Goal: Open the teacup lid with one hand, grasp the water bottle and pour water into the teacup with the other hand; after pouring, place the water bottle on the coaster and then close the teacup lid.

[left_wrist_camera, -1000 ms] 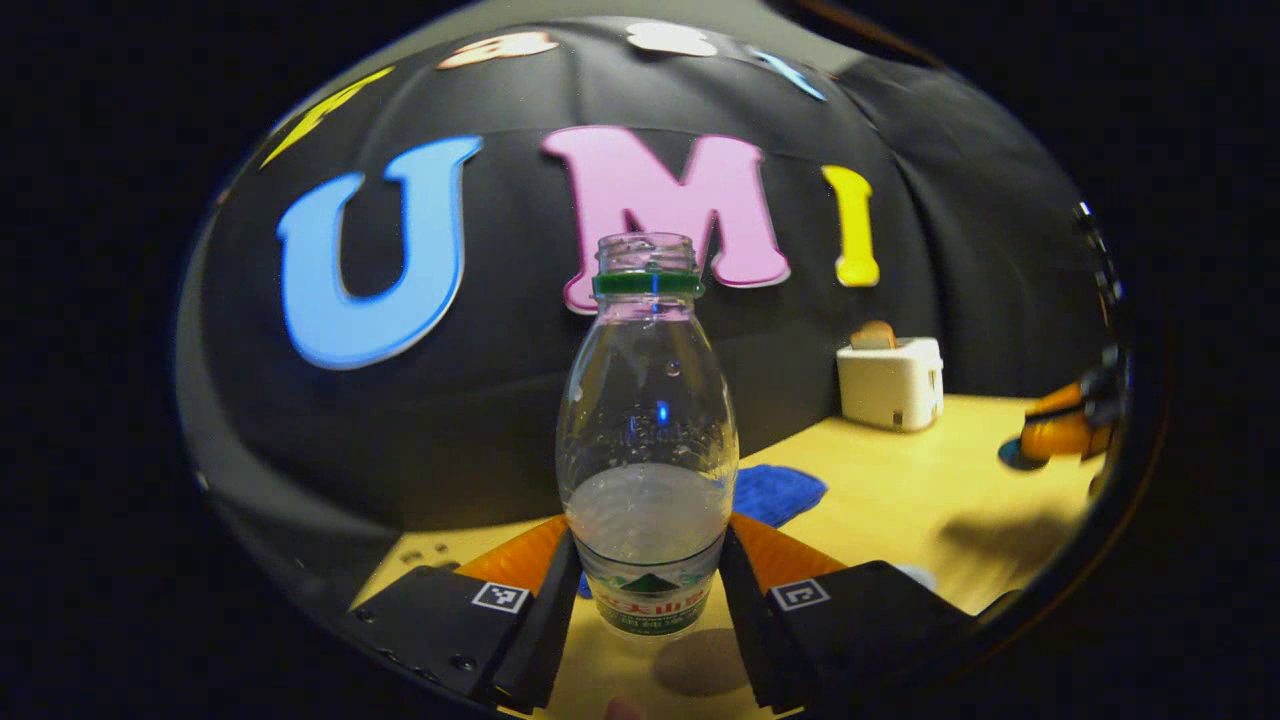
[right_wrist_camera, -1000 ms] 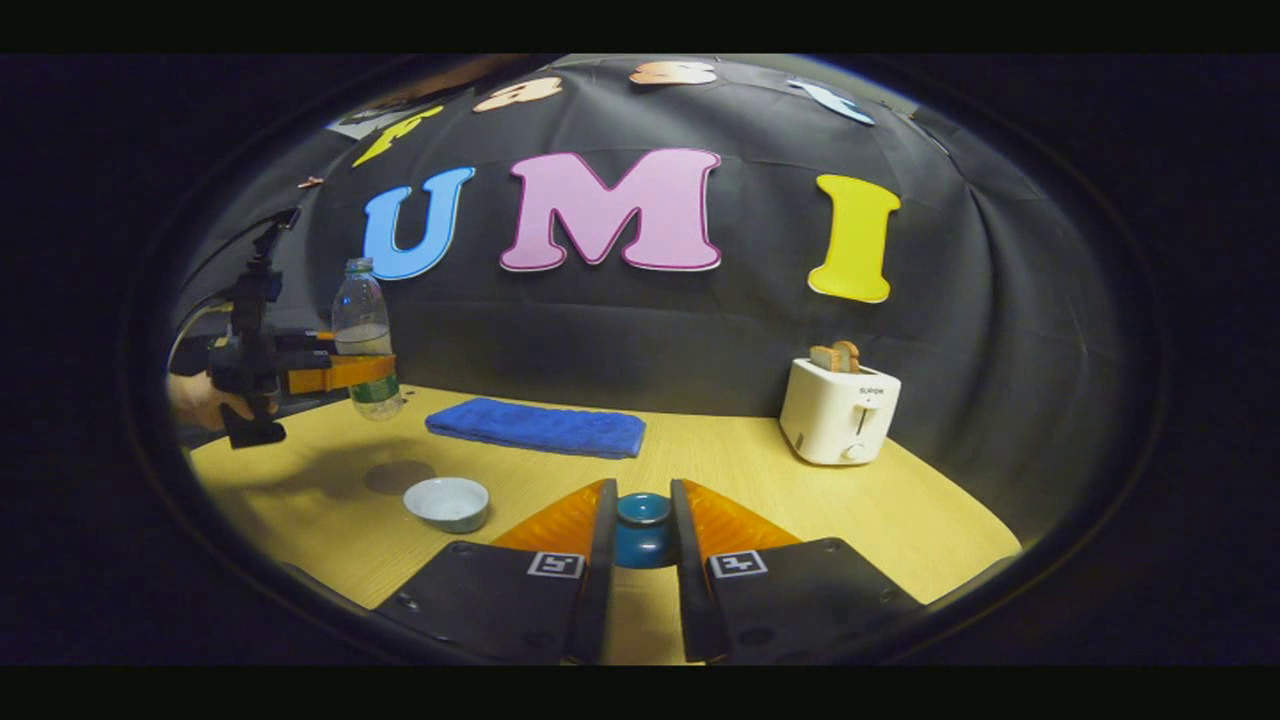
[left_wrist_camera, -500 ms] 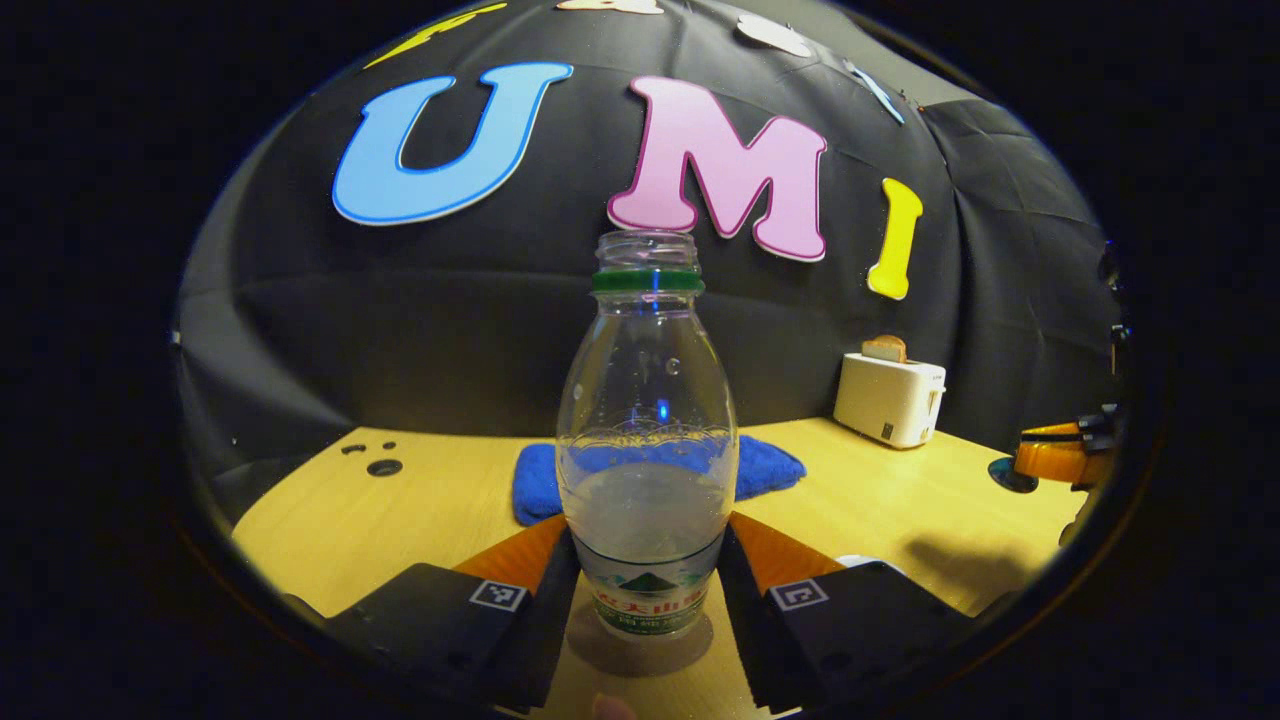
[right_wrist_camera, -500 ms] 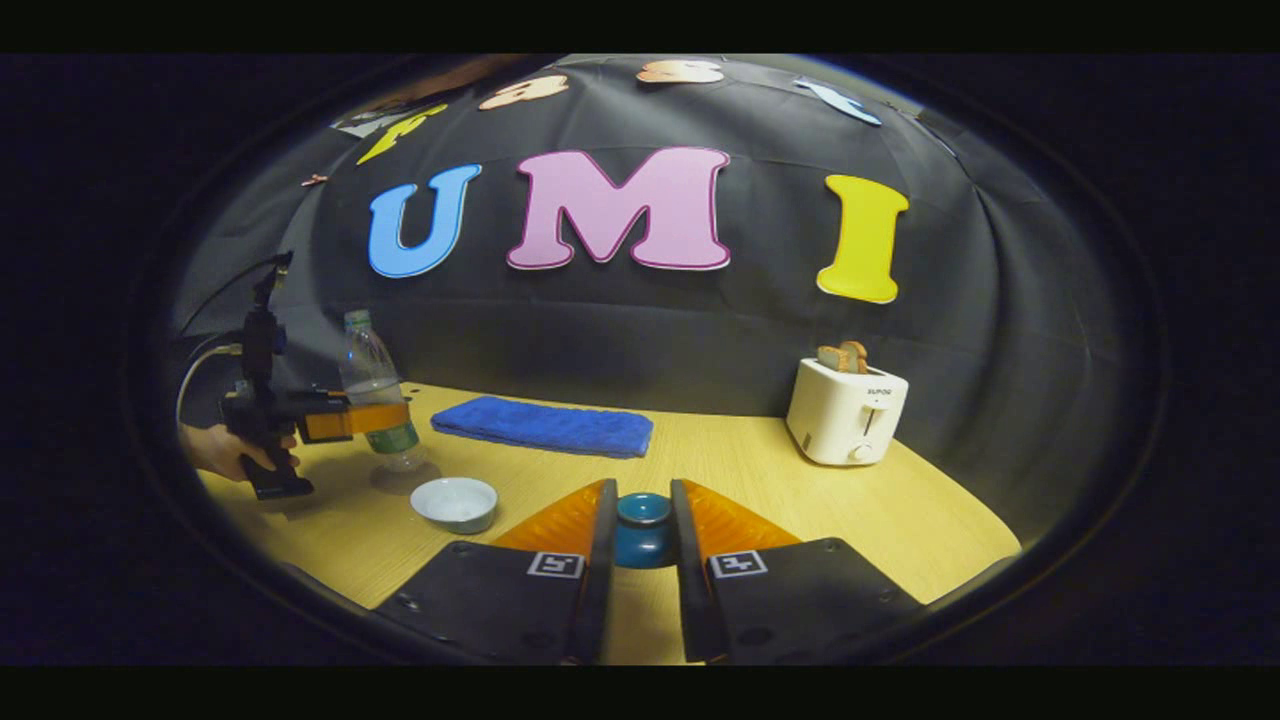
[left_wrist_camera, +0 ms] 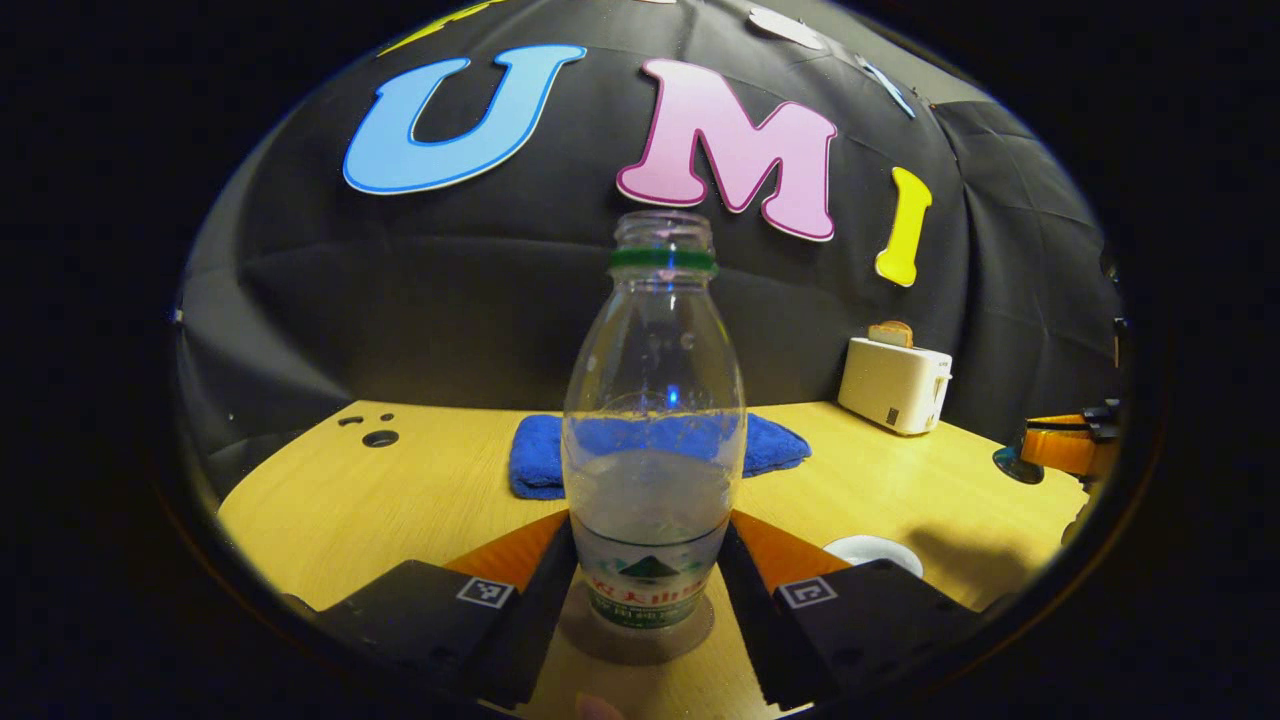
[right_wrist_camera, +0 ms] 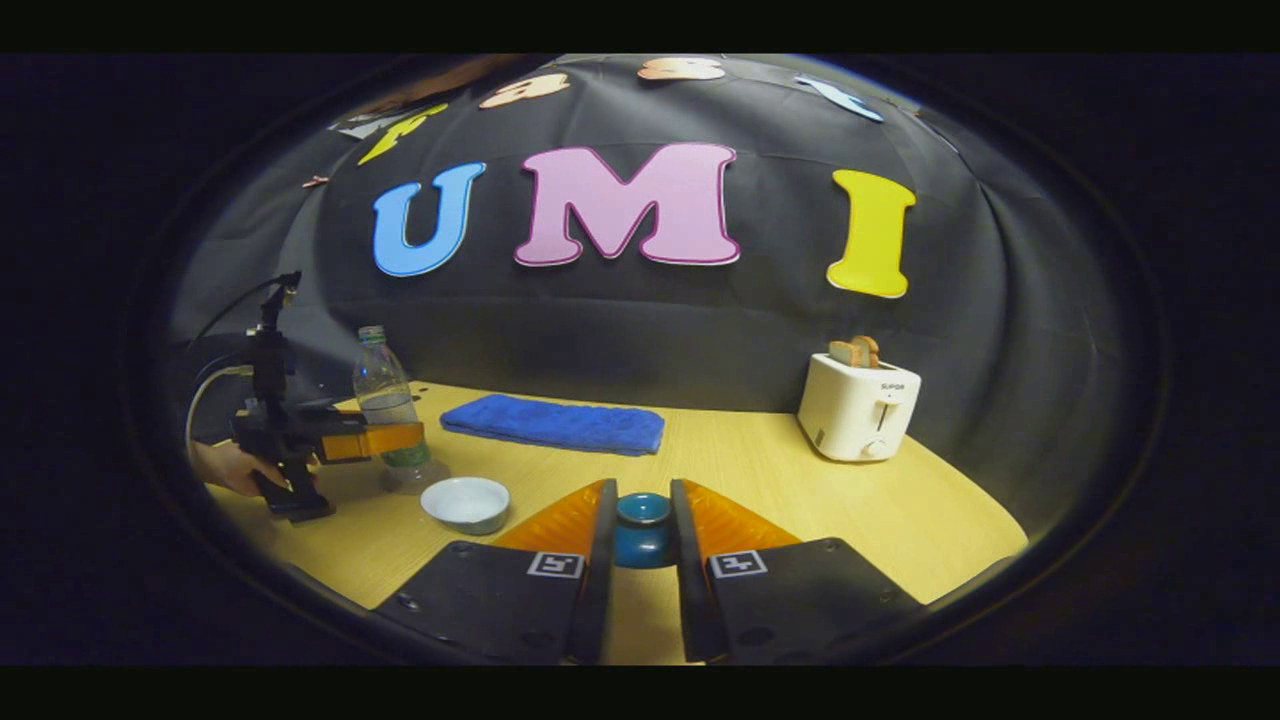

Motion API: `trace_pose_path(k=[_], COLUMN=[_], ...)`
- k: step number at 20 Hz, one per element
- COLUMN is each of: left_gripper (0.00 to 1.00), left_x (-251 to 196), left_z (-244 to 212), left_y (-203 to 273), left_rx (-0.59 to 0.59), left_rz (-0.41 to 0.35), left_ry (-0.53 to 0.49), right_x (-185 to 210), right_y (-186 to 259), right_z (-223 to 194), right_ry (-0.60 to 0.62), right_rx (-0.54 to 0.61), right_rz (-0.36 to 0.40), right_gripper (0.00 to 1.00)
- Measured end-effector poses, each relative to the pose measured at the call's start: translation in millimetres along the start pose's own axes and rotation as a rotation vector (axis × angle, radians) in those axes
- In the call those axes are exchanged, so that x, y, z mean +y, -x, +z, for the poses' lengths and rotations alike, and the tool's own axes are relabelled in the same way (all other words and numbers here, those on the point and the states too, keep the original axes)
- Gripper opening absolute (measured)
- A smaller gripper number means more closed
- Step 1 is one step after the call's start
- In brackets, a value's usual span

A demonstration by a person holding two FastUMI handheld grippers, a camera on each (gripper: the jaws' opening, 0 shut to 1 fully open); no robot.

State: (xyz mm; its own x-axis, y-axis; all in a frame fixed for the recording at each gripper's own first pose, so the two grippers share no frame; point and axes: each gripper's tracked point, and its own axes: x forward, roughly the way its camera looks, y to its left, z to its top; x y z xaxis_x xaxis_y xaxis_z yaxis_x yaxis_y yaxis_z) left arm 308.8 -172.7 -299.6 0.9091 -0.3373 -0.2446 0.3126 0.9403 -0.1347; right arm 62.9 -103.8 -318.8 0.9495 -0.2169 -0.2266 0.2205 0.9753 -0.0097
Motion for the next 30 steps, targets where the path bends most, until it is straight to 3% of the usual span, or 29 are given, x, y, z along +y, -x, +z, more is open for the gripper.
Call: trace_pose_path(k=[3, 5, 6, 10, 11, 12, 14, 18, 30], left_gripper=[0.9, 0.9, 0.94, 0.9, 0.91, 0.91, 0.91, 0.91, 0.9], left_x=[2.2, 1.2, 1.4, -3.2, -3.2, -4.5, -4.3, -1.8, 1.9], left_z=[-6.1, -11.8, -16.3, -33.5, -35.7, -40.2, -45.5, -37.7, -24.1], left_y=[5.9, 12.5, 17.6, 42.3, 49.3, 57.6, 73.8, 98.8, 112.6], left_rx=[0.011, 0.03, 0.042, 0.095, 0.1, 0.109, 0.12, 0.1, 0.079], left_rz=[0.003, -0.002, -0.005, -0.026, -0.024, -0.027, -0.018, 0.013, 0.015], left_ry=[0.013, -0.006, -0.016, -0.045, -0.051, -0.054, -0.058, -0.043, -0.048], right_x=[11.2, 21.1, 27.2, 60.3, 70.1, 79.6, 98.2, 126.1, 146.6], right_y=[-3.9, -7.5, -10.5, -24.4, -28.7, -31.5, -39.2, -52.1, -68.8], right_z=[2.8, 5.0, 5.1, 4.9, 3.3, 1.2, -2.3, -14.9, -47.1], right_ry=[-0.001, -0.006, -0.013, -0.034, -0.043, -0.052, -0.059, -0.055, -0.022], right_rx=[-0.005, -0.01, -0.013, -0.015, -0.01, -0.009, -0.003, 0.019, 0.081], right_rz=[0.021, 0.043, 0.057, 0.123, 0.142, 0.161, 0.195, 0.243, 0.255], right_gripper=[0.31, 0.31, 0.36, 0.26, 0.31, 0.26, 0.31, 0.31, 0.31])
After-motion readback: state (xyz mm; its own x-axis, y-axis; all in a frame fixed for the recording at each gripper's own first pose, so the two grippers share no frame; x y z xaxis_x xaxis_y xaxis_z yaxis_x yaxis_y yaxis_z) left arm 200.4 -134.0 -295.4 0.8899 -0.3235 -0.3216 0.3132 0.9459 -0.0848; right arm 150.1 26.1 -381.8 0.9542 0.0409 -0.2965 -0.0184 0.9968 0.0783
